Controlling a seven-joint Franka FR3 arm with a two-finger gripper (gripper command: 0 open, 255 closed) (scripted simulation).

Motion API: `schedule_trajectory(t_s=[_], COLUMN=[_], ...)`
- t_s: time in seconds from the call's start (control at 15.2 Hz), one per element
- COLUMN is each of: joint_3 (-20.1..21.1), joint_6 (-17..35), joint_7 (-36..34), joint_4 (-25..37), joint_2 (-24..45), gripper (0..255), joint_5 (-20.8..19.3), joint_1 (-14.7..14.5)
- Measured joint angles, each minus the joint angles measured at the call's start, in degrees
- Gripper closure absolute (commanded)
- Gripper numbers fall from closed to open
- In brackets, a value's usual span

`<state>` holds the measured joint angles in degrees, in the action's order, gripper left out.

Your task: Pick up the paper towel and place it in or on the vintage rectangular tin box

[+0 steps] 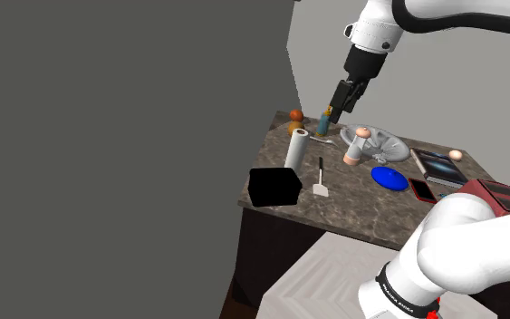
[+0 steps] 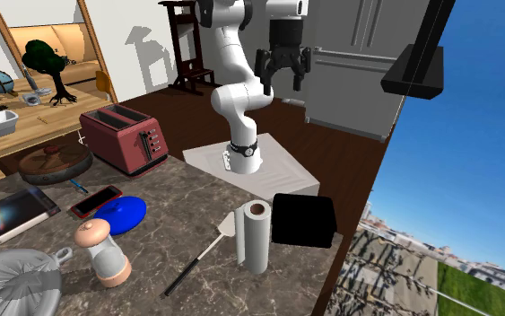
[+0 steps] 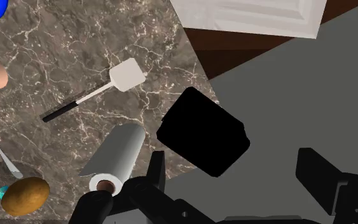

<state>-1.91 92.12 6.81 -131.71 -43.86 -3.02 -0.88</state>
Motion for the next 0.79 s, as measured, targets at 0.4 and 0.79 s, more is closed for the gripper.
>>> schedule_trajectory(t_s=[0.4, 0.79], joint_3=[-2.56, -6.88], joint_6=[6.59, 15.45], joint_7=[2.75, 7.63], joint_4=[-1.15, -0.25], joint_2=[5.5, 15.05], gripper=[0, 0], joint_5=[-1.41, -2.94], joint_1=[0.53, 1.36])
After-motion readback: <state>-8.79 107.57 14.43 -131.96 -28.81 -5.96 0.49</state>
